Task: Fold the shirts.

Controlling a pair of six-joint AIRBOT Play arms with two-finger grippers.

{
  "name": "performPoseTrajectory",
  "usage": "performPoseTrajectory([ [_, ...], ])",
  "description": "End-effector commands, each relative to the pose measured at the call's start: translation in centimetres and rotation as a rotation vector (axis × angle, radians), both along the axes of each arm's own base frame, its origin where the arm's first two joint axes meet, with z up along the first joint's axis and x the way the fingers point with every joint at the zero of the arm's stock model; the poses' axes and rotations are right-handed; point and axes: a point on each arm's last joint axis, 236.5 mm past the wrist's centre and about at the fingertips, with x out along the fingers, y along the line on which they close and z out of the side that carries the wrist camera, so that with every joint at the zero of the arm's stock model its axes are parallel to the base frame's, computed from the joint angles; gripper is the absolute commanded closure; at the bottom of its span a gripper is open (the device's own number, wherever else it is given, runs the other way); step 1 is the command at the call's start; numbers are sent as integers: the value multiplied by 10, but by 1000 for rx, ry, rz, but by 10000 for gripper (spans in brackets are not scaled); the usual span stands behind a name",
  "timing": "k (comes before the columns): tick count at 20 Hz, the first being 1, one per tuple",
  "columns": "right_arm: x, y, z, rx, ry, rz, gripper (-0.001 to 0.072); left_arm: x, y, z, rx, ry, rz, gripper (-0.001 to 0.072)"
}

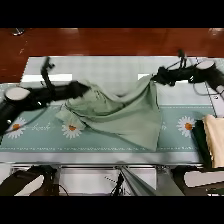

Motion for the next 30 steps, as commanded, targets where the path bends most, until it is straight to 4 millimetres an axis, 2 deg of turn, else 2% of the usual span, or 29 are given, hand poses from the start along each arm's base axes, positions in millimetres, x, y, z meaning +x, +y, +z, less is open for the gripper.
performPoseTrajectory([
  [1,22,-16,180,-103,-352,-27,685,30,43,155,-19,-321,44,679],
  [2,12,-14,244,-130,-476,-15,685,26,54,218,-13,-454,63,679],
  [3,-5,-12,294,-160,-575,-1,684,17,63,268,15,-563,82,679],
  [4,-30,-10,341,-186,-677,6,684,3,71,307,62,-644,102,679],
  [5,-55,-7,377,-195,-763,-2,684,-13,81,338,130,-697,134,679],
  [6,-84,-8,406,-224,-833,-19,684,-28,91,359,200,-722,174,678],
  [8,-141,-14,445,-316,-942,-53,684,-62,112,391,357,-770,271,679],
  [10,-199,-15,479,-381,-1053,-78,684,-97,125,414,441,-828,356,679],
  [12,-249,-19,497,-450,-1122,-110,684,-133,132,422,505,-872,413,678],
  [13,-270,-22,499,-485,-1136,-125,684,-146,133,418,531,-867,424,678],
  [15,-306,-25,494,-540,-1128,-131,684,-173,136,402,586,-834,430,678],
  [17,-329,-23,481,-561,-1090,-107,684,-192,140,378,638,-769,432,679],
  [19,-337,-21,457,-555,-1021,-88,684,-207,148,349,683,-671,433,678],
  [22,-329,-22,404,-531,-859,-57,684,-213,154,305,689,-523,424,678],
  [24,-315,-26,365,-521,-753,-41,684,-200,156,264,669,-408,402,678],
  [25,-304,-29,343,-518,-693,-40,684,-188,155,232,652,-323,369,678],
  [26,-292,-33,321,-513,-633,-38,684,-176,148,198,616,-240,312,678],
  [28,-261,-38,272,-489,-516,-37,684,-144,120,128,477,-109,181,678],
  [30,-228,-43,221,-462,-404,-42,684,-101,99,69,329,-63,149,678],
])
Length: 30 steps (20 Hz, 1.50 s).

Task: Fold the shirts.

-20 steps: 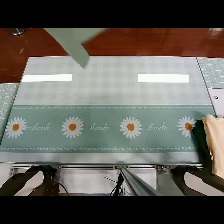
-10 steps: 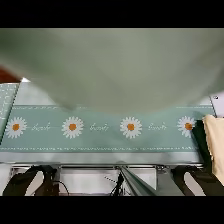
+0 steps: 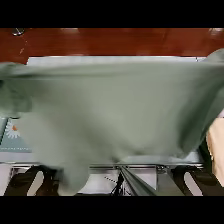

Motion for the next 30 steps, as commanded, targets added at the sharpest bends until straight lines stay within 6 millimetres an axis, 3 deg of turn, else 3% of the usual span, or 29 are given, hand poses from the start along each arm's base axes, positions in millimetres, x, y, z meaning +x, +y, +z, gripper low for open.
performPoseTrajectory([
  [1,51,-9,-94,57,196,-43,684,58,-34,-104,-235,101,-36,678],
  [4,102,-17,-162,85,343,-72,684,116,-46,-167,-216,150,-9,678],
  [7,166,-22,-214,134,390,-100,684,182,-53,-202,-199,181,32,678],
  [11,247,-13,-263,287,444,-122,684,254,-62,-223,-201,217,26,678],
  [15,308,13,-283,518,494,-107,682,296,-67,-223,-228,204,19,675],
  [16,319,16,-281,580,493,-103,613,304,-63,-218,-227,187,22,579],
  [17,326,18,-276,636,492,-97,362,307,-59,-212,-228,178,22,206],
  [18,329,16,-268,679,491,-88,140,307,-51,-206,-227,185,16,5],
  [19,326,9,-259,689,496,-74,80,300,-41,-201,-227,222,-7,2],
  [20,316,-1,-250,674,512,-41,80,290,-25,-198,-211,271,-31,2],
  [23,264,-56,-240,549,613,-23,81,227,43,-208,-226,558,-23,4],
  [24,234,-83,-249,431,685,-54,81,198,60,-213,-240,656,-29,4],
  [26,163,-148,-288,158,887,-266,81,147,86,-232,-248,802,8,3],
  [27,139,-161,-300,107,922,-347,81,121,90,-245,-267,855,41,3],
  [29,111,-145,-320,147,860,-387,81,75,90,-277,-310,902,97,3],
  [30,99,-125,-329,212,815,-391,81,50,88,-294,-335,924,131,3],
])
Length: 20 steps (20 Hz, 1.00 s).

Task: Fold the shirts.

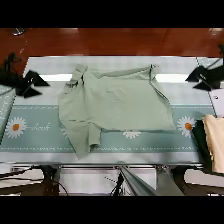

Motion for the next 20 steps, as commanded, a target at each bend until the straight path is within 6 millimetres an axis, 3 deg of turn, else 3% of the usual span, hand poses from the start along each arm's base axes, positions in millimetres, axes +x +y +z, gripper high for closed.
performPoseTrajectory([
  [1,-63,18,-34,-3,-38,-106,81,-96,1,-50,-54,162,87,3],
  [3,-85,60,-38,121,-118,-104,81,-121,-6,-69,-114,152,165,3],
  [6,-106,97,-33,244,-181,-108,81,-115,-23,-81,-236,24,289,3],
  [10,-115,111,-23,294,-201,-97,81,-99,-42,-97,-247,-74,316,4],
  [17,-118,114,-23,314,-179,-109,81,-86,-72,-121,-166,-76,224,18],
  [18,-116,110,-23,307,-184,-123,81,-86,-75,-122,-162,-74,210,187],
  [19,-114,96,-24,282,-188,-158,81,-86,-78,-122,-167,-72,202,629],
  [20,-114,75,-25,238,-186,-204,81,-86,-78,-121,-171,-71,202,677],
])
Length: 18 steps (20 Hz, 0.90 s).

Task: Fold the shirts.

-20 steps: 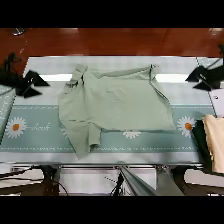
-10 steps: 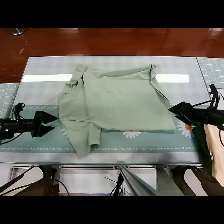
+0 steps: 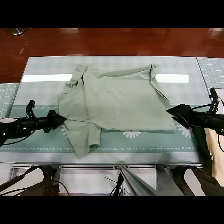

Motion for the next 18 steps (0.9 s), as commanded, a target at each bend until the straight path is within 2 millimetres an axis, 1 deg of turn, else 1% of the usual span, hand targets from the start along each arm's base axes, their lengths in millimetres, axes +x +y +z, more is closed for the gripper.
performPoseTrajectory([
  [1,-4,-53,-8,-102,42,-123,81,3,-8,0,2,-8,-23,677],
  [2,-20,-80,-21,-165,110,-175,81,3,-9,2,-6,-8,-25,677],
  [3,-43,-102,-36,-223,205,-217,81,4,-10,3,-10,-10,-30,677],
  [4,-68,-114,-51,-252,311,-252,81,4,-10,3,-10,-11,-30,677],
  [5,-84,-111,-64,-242,374,-254,81,4,-10,3,-10,-10,-31,677],
  [6,-90,-99,-73,-200,397,-249,81,4,-10,3,-10,-11,-31,677],
  [7,-90,-83,-81,-149,392,-239,82,4,-10,3,-12,-10,-32,677],
  [8,-88,-71,-86,-120,385,-223,82,3,-10,3,-12,-10,-32,677],
  [10,-81,-55,-89,-79,367,-169,82,3,-11,4,-14,-9,-34,677],
  [13,-63,-42,-97,-22,346,-147,82,3,-11,4,-16,-9,-34,677],
  [18,-21,-28,-110,32,320,-136,90,3,-10,4,-13,-10,-32,677],
])
